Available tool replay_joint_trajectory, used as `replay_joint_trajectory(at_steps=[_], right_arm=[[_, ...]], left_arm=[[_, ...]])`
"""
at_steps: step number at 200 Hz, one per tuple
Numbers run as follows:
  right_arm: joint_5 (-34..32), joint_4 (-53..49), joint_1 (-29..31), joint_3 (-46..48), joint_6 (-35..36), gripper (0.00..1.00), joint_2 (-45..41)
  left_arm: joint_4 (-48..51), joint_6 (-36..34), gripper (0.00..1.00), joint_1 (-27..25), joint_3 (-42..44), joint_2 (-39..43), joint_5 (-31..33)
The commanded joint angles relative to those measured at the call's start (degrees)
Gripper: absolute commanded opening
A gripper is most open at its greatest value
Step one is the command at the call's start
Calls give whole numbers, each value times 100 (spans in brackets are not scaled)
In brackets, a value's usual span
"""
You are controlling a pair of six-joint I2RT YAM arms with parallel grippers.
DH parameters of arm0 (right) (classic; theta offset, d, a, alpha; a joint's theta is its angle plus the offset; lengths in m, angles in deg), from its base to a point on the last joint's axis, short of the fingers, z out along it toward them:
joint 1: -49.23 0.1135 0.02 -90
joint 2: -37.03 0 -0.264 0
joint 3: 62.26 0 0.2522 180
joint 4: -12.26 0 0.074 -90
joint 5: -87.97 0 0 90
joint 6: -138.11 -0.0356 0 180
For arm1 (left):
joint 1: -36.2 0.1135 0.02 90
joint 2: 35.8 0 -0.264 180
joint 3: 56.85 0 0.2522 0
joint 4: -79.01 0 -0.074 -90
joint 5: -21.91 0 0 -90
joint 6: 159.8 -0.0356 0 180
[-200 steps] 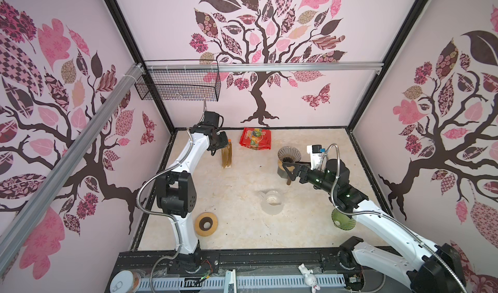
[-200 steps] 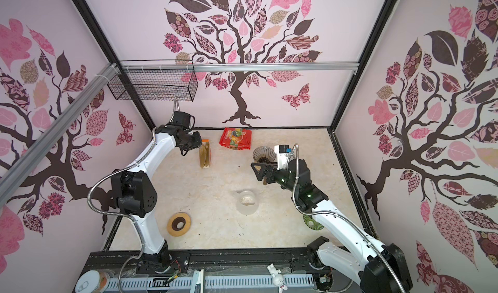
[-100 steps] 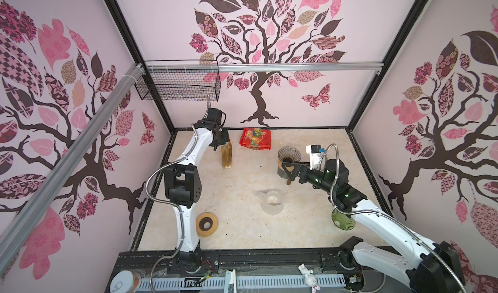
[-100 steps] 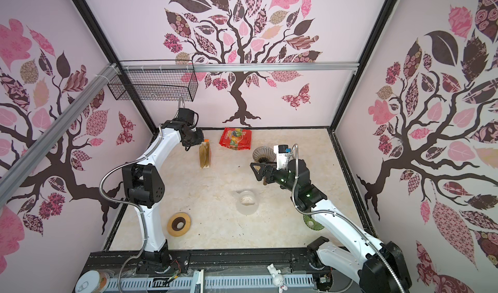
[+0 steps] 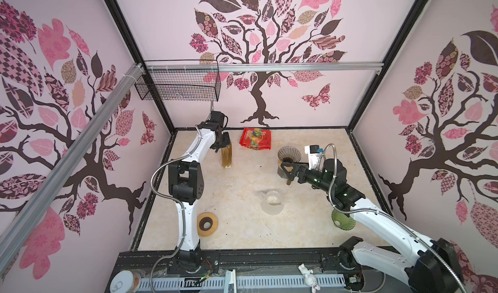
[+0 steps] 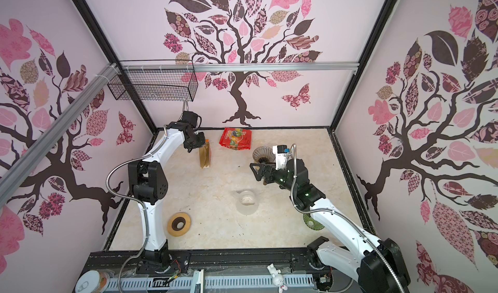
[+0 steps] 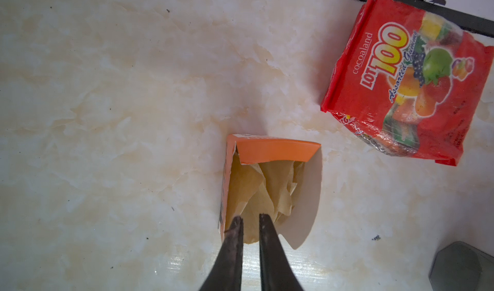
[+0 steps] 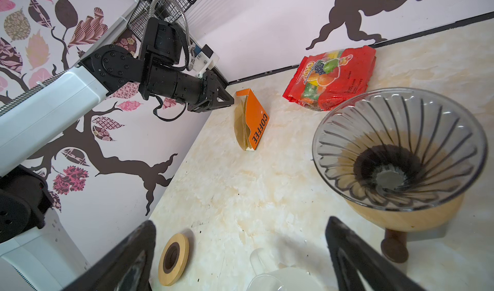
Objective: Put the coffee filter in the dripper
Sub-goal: 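Grasp the top paper filter in the box with the left gripper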
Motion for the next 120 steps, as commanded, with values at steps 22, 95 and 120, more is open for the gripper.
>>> replay_joint_trajectory(at_steps=[22, 95, 120], right_arm=[[-84, 2, 36, -40, -11, 100, 87], [-124, -41, 36, -52, 2, 100, 130], [-132, -40, 41, -53, 3, 100, 130]], left_arm=[[20, -56, 15, -46, -239, -155, 105], [69, -55, 15, -74, -281, -350, 222], [86, -63, 15, -77, -283, -389, 296]])
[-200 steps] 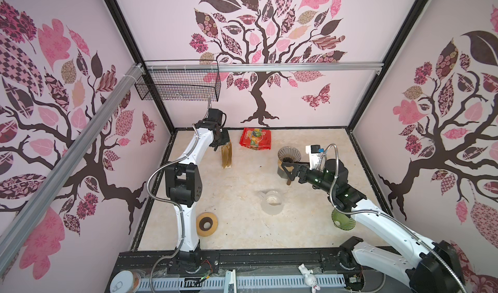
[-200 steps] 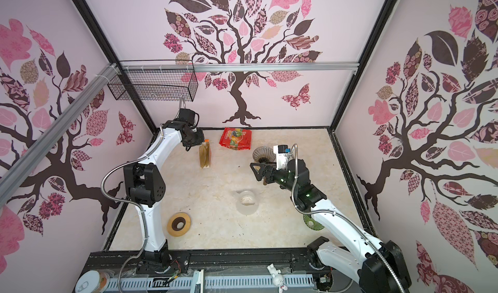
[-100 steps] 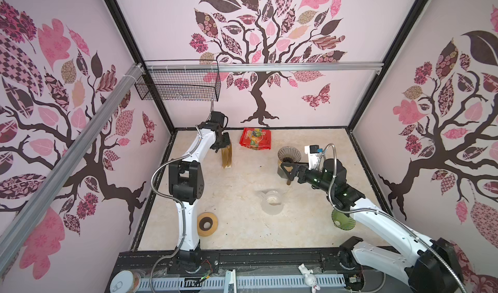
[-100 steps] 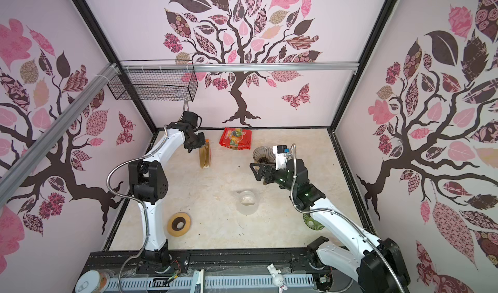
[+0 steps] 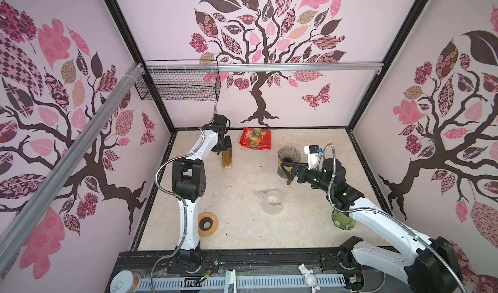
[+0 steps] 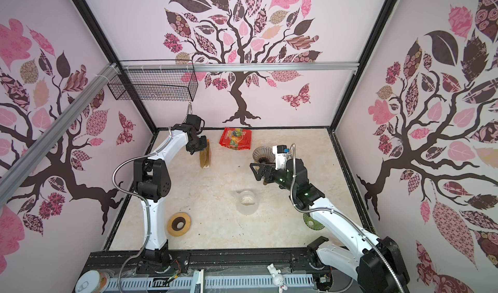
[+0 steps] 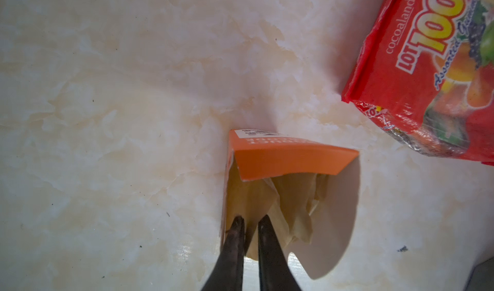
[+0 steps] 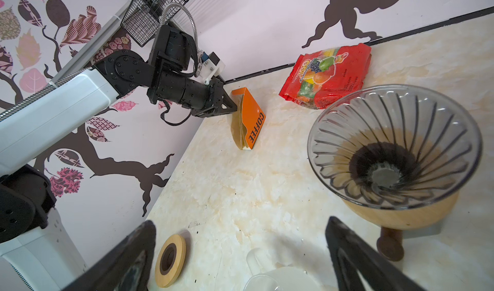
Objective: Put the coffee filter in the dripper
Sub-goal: 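Grasp the top paper filter in the box with the left gripper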
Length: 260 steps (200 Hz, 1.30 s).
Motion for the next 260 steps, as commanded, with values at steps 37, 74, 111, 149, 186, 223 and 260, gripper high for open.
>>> replay_joint_trajectory(at_steps=[37, 74, 111, 149, 186, 223, 260], right_arm=[[-85, -36, 34, -51, -4, 100, 64], [-87, -46, 39, -52, -2, 100, 57], [-104, -53, 42, -59, 0, 100, 31], [-122, -74, 36, -53, -4, 100, 18], [-130, -80, 35, -56, 6, 100, 5], [-130, -79, 37, -54, 4, 100, -3], [-122, -79, 39, -52, 7, 100, -10]], left_arm=[[119, 4, 15, -32, -276, -77, 253], [112, 35, 12, -42, -237, -100, 332], [123, 80, 5, -58, -237, -63, 389], [187, 122, 0, -130, -250, 98, 405], [274, 206, 0, -177, -183, 360, 406], [325, 222, 0, -197, -56, 561, 513], [351, 226, 0, -195, 8, 608, 541]])
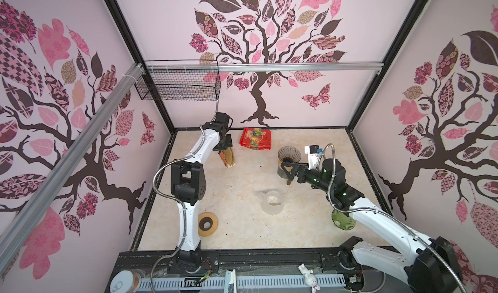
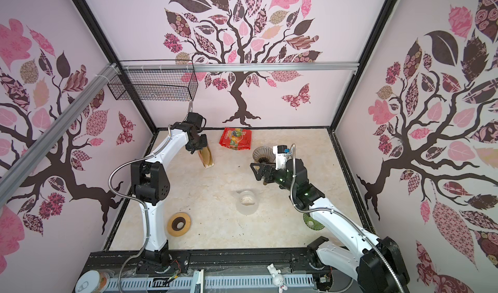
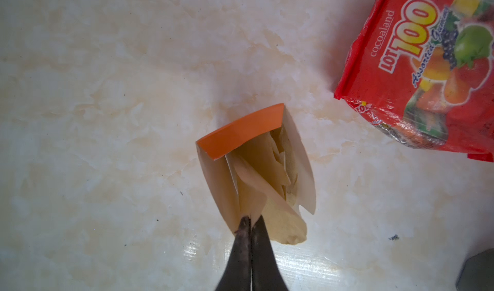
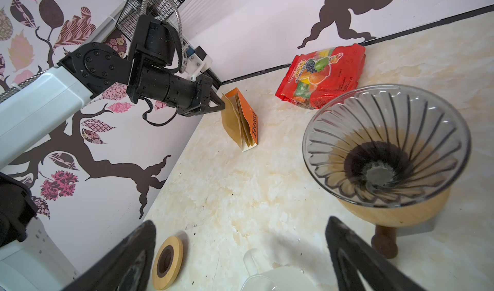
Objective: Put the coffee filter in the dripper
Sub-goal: 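Grasp the top paper filter in the box with the left gripper, then lift the paper filter out and carry it toward the dripper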
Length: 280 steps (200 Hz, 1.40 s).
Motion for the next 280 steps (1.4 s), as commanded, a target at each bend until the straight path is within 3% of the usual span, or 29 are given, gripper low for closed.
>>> replay_joint_trajectory(at_steps=[1, 69, 174, 228, 280], right_arm=[[-36, -42, 40, -48, 10, 100, -12], [-63, -90, 35, -63, 31, 100, -48], [-185, -343, 37, -156, 179, 100, -306], [-651, -814, 39, -404, 415, 100, -574], [-1457, -1601, 41, -1044, 640, 100, -574]], left_arm=[[77, 63, 0, -14, 9, 193, 110], [2, 94, 0, -14, 176, 548, -81], [-170, 218, 0, -45, 1270, 2168, -468], [-420, 336, 0, -317, 1826, 3235, -1042], [-765, 638, 0, -1091, 1661, 3405, -1817]])
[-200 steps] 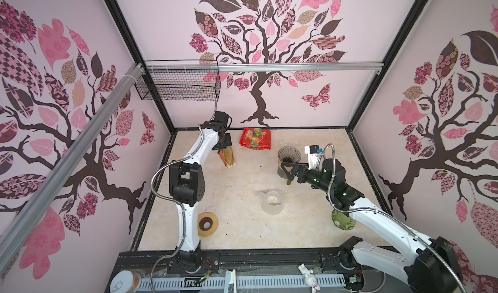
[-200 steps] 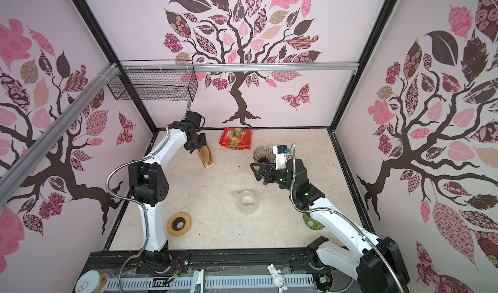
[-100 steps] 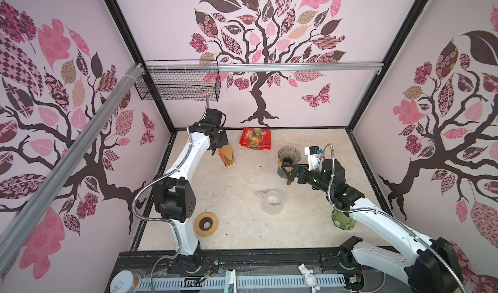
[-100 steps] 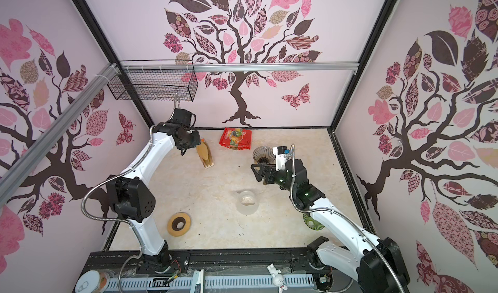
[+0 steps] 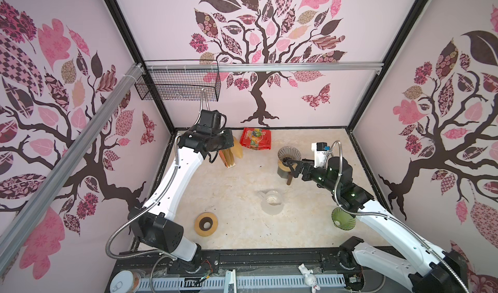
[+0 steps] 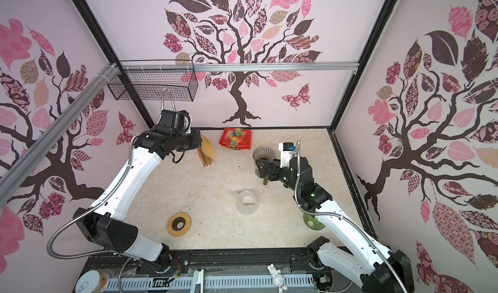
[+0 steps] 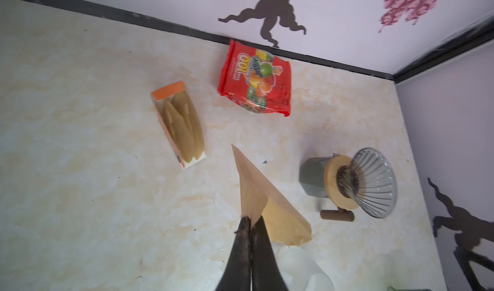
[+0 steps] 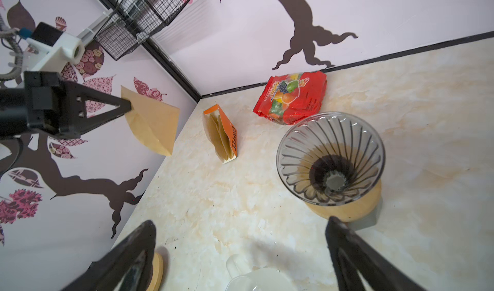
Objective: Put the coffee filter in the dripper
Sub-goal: 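Lift the paper filter out and carry it toward the dripper, then lower the filter into the dripper while the right gripper reaches to its edge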
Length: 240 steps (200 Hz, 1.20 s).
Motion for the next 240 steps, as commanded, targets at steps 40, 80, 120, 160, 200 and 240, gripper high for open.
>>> replay_joint_trajectory(at_steps=[40, 80, 120, 160, 200, 240], right_arm=[[-913, -924, 34, -852, 390, 100, -71], [-1021, -1347, 34, -1237, 536, 100, 71], [-1125, -1645, 33, -1570, 752, 100, 269], [-1083, -1852, 35, -1849, 974, 100, 604], [-1402, -1946, 37, -1927, 1116, 100, 846], [-1426, -1950, 46, -1964, 1180, 100, 1121]], left_arm=[[-380, 292, 0, -811, -395, -419, -699], [-496, 460, 0, -1101, -811, -905, -1052], [-364, 529, 0, -1347, -1388, -1513, -1074], [-363, 641, 0, -1448, -1943, -1963, -1121], [-228, 638, 0, -1512, -2305, -2378, -1204], [-148, 641, 0, -1576, -2516, -2686, -1227]])
